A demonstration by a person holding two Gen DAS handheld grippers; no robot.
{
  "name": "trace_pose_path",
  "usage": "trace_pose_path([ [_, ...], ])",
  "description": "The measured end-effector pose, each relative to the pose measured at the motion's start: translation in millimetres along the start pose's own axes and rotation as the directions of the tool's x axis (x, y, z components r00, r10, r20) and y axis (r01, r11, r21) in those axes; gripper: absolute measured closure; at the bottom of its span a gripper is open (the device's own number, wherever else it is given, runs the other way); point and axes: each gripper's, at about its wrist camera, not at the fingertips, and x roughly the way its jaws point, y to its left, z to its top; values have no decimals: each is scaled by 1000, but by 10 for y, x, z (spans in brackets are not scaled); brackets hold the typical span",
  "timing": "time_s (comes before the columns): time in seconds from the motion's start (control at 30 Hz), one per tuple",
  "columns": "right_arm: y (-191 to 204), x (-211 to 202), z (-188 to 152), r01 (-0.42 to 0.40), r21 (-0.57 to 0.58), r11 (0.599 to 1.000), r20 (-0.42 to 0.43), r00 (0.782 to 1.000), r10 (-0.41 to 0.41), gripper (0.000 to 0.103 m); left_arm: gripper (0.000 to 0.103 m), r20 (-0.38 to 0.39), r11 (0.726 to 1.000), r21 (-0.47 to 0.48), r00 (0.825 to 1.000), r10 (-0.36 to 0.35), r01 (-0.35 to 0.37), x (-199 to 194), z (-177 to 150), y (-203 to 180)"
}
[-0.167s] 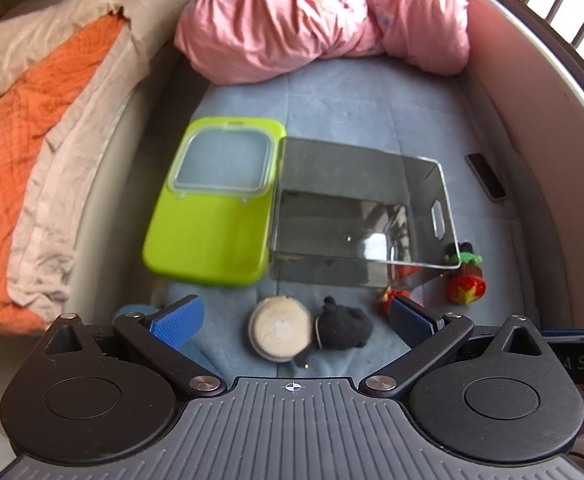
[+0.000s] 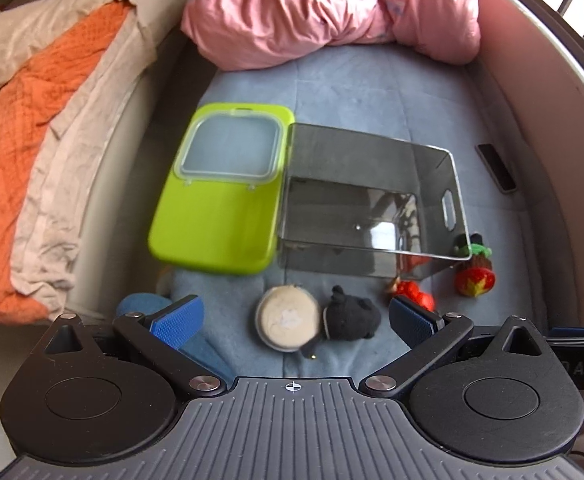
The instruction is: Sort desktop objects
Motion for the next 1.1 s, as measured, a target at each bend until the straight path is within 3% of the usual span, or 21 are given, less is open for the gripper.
trace_pose_path([
  [0.43,98,43,131,4,3,1000,-20,1000,-4,0,0,-72,1000,-10,997,18,-18,82,-19,131],
  [1.1,54,208,205,8,39,999,-42,999,-6,0,0,-98,1000,-3,995,28,-28,175,-23,135],
])
